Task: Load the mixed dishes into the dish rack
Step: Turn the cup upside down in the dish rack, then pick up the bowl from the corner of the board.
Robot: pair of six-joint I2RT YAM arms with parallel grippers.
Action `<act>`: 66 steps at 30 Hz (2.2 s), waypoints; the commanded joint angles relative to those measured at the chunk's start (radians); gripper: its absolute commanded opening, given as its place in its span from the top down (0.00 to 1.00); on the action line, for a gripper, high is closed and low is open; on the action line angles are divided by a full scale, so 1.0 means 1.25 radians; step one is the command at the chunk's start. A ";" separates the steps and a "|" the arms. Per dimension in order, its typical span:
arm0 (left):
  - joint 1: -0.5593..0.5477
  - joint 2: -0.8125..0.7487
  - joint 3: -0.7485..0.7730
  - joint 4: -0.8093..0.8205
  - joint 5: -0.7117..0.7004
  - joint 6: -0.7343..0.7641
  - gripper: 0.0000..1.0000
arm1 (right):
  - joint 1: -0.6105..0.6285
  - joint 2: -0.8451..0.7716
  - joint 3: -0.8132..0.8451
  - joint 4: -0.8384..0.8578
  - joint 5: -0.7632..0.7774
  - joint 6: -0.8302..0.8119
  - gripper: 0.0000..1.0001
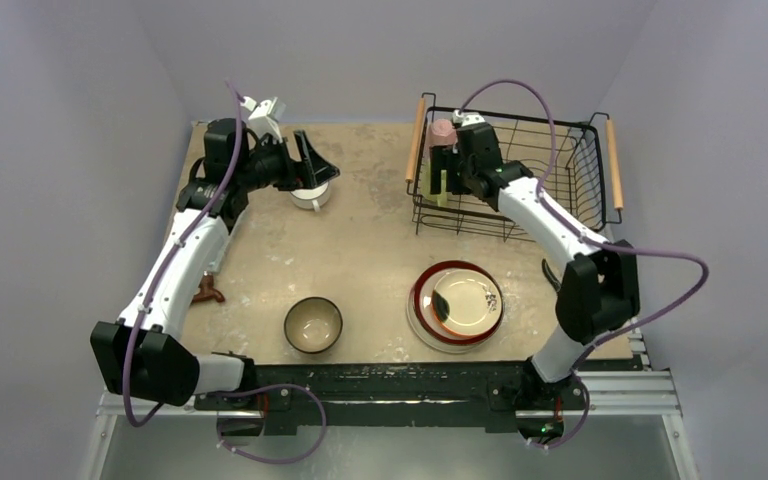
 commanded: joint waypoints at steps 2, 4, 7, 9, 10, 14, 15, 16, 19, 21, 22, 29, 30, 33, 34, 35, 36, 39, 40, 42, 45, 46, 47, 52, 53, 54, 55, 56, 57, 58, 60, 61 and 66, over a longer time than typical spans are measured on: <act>0.006 0.014 0.034 0.013 0.006 0.006 0.17 | 0.005 -0.162 -0.100 0.007 0.000 0.037 0.18; 0.006 0.016 0.037 0.010 0.004 0.009 0.17 | 0.013 -0.215 -0.128 0.004 -0.013 0.048 0.18; 0.005 0.016 0.034 0.006 0.002 0.013 0.17 | 0.044 -0.304 -0.174 -0.007 -0.007 0.076 0.17; 0.004 0.024 0.033 0.003 -0.003 0.017 0.17 | 0.085 -0.351 -0.211 -0.010 -0.003 0.102 0.16; 0.004 0.028 0.033 0.001 -0.005 0.020 0.17 | 0.114 -0.377 -0.235 -0.011 0.005 0.121 0.15; -0.013 0.056 0.050 -0.039 -0.033 0.053 0.17 | 0.250 -0.461 -0.347 -0.007 0.018 0.214 0.15; -0.024 0.061 0.057 -0.059 -0.053 0.075 0.17 | 0.289 -0.477 -0.370 -0.011 0.033 0.242 0.15; -0.036 0.068 0.063 -0.077 -0.068 0.093 0.17 | 0.328 -0.497 -0.390 -0.013 0.044 0.269 0.15; -0.082 0.077 0.075 -0.126 -0.106 0.136 0.17 | 0.454 -0.527 -0.455 0.004 0.057 0.344 0.15; -0.128 0.075 0.081 -0.162 -0.145 0.178 0.17 | 0.519 -0.532 -0.484 0.006 0.077 0.388 0.15; -0.160 0.073 0.086 -0.181 -0.183 0.207 0.16 | 0.545 -0.530 -0.501 0.015 0.085 0.410 0.15; -0.365 0.037 0.058 -0.222 -0.453 0.354 0.13 | 0.680 -0.501 -0.578 0.107 0.105 0.487 0.15; -0.385 0.031 0.048 -0.224 -0.477 0.359 0.13 | 0.691 -0.510 -0.592 0.119 0.111 0.494 0.15; -0.412 0.015 0.031 -0.258 -0.475 0.313 0.13 | 0.701 -0.570 -0.660 0.163 0.113 0.516 0.14; -0.412 0.001 0.021 -0.275 -0.459 0.283 0.13 | 0.702 -0.593 -0.673 0.167 0.116 0.520 0.14; -0.412 -0.017 0.003 -0.283 -0.447 0.257 0.13 | 0.702 -0.616 -0.691 0.167 0.122 0.523 0.13; -0.412 -0.047 -0.022 -0.290 -0.443 0.225 0.15 | 0.702 -0.637 -0.706 0.162 0.133 0.524 0.12; -0.413 -0.167 -0.136 -0.300 -0.400 0.126 0.20 | 0.702 -0.690 -0.726 0.129 0.169 0.524 0.09; -0.412 -0.212 -0.181 -0.298 -0.385 0.090 0.20 | 0.702 -0.702 -0.723 0.117 0.178 0.517 0.08; -0.413 -0.307 -0.270 -0.291 -0.347 0.026 0.20 | 0.702 -0.722 -0.716 0.103 0.194 0.502 0.08; -0.414 -0.424 -0.388 -0.294 -0.316 -0.064 0.21 | 0.702 -0.751 -0.734 0.114 0.209 0.500 0.08; -0.415 -0.454 -0.422 -0.292 -0.309 -0.089 0.23 | 0.702 -0.760 -0.746 0.128 0.209 0.505 0.07; -0.417 -0.480 -0.450 -0.290 -0.302 -0.113 0.24 | 0.702 -0.769 -0.761 0.143 0.204 0.511 0.07; -0.464 -0.506 -0.509 -0.293 -0.313 -0.172 0.30 | 0.702 -0.803 -0.812 0.206 0.172 0.521 0.05; -0.483 -0.494 -0.508 -0.304 -0.338 -0.176 0.31 | 0.702 -0.806 -0.812 0.202 0.173 0.520 0.05; -0.511 -0.478 -0.504 -0.320 -0.380 -0.179 0.31 | 0.702 -0.812 -0.811 0.197 0.174 0.520 0.05; -0.534 -0.454 -0.500 -0.332 -0.412 -0.185 0.31 | 0.702 -0.818 -0.812 0.192 0.175 0.519 0.05; -0.558 -0.432 -0.494 -0.341 -0.444 -0.191 0.31 | 0.702 -0.825 -0.813 0.188 0.176 0.519 0.05; -0.582 -0.406 -0.488 -0.344 -0.476 -0.196 0.31 | 0.702 -0.833 -0.817 0.185 0.178 0.520 0.05; -0.608 -0.375 -0.479 -0.347 -0.502 -0.201 0.32 | 0.702 -0.840 -0.823 0.181 0.179 0.522 0.05; -0.652 -0.309 -0.453 -0.354 -0.545 -0.208 0.32 | 0.703 -0.858 -0.835 0.178 0.180 0.528 0.04; -0.672 -0.276 -0.436 -0.357 -0.564 -0.209 0.33 | 0.702 -0.866 -0.843 0.176 0.180 0.532 0.04; -0.736 -0.106 -0.351 -0.393 -0.653 -0.206 0.46 | 0.702 -0.906 -0.855 0.145 0.184 0.546 0.04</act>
